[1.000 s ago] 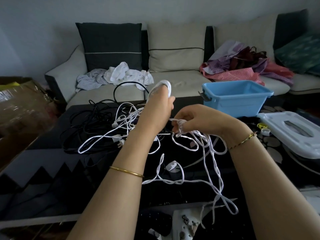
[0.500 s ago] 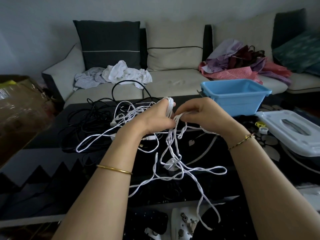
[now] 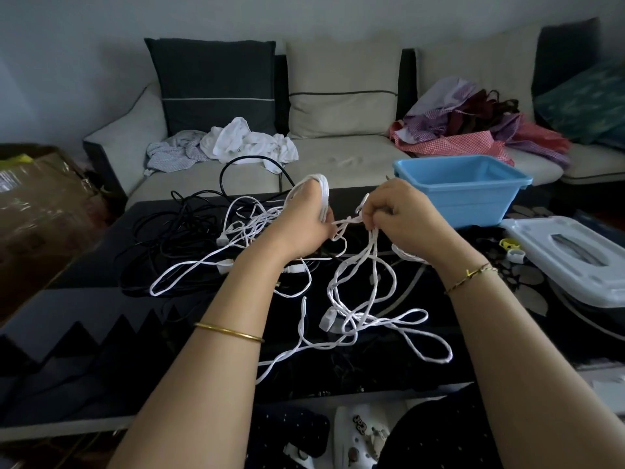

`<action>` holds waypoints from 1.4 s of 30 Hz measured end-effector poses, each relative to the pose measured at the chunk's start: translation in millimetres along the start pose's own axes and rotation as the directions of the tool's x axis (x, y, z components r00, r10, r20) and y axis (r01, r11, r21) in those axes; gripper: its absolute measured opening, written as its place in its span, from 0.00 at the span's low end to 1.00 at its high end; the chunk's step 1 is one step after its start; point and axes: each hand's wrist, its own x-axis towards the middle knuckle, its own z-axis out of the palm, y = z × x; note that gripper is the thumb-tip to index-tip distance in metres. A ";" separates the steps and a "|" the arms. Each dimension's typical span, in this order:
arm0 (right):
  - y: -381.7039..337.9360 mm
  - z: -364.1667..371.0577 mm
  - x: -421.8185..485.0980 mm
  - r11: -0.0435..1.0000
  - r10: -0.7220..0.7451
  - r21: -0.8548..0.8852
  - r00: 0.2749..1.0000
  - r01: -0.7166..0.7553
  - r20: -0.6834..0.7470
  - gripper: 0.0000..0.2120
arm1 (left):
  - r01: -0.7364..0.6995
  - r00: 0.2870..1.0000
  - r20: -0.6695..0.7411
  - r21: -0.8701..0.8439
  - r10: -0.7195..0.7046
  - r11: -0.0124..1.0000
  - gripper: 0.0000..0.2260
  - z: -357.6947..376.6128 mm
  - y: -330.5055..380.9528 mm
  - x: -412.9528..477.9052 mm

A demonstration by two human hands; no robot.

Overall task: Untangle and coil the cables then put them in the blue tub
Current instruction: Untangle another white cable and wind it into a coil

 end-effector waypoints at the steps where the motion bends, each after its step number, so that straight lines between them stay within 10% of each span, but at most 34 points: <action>1: -1.6 1.7 -0.3 1.000 0.027 0.014 1.000 -0.027 0.010 0.12 | -0.010 1.000 -0.024 0.010 0.010 1.000 0.12 0.9 0.1 0.0; 16: 1.1 7.3 1.3 0.891 0.318 0.377 0.940 -0.252 -0.125 0.01 | 0.089 0.906 -0.422 0.189 -0.001 0.978 0.09 8.3 -9.7 10.1; 23: 66.5 -18.5 0.0 0.843 0.535 0.309 0.755 -0.441 -0.379 0.01 | 0.371 0.744 -0.631 0.117 -0.219 0.921 0.18 -17.8 -30.9 -0.6; 30: 62.6 18.2 4.4 0.819 0.548 -0.187 0.836 -0.543 -0.028 0.13 | 0.183 0.894 -0.436 0.138 -0.106 0.973 0.05 1.9 -26.3 15.4; 36: -6.2 8.3 5.3 0.938 0.176 0.281 0.977 -0.203 0.117 0.15 | 0.038 0.979 -0.203 0.013 -0.035 0.999 0.16 11.6 -21.3 17.5; 39: -16.7 10.5 -1.7 0.928 0.096 0.314 0.942 -0.202 0.321 0.16 | 0.037 0.982 -0.182 -0.091 -0.053 0.995 0.09 8.4 -20.7 15.4; 42: -14.0 7.8 -2.1 0.927 0.121 0.326 0.970 -0.187 0.211 0.10 | 0.129 0.987 -0.040 -0.371 -0.155 0.920 0.15 4.4 -10.9 7.2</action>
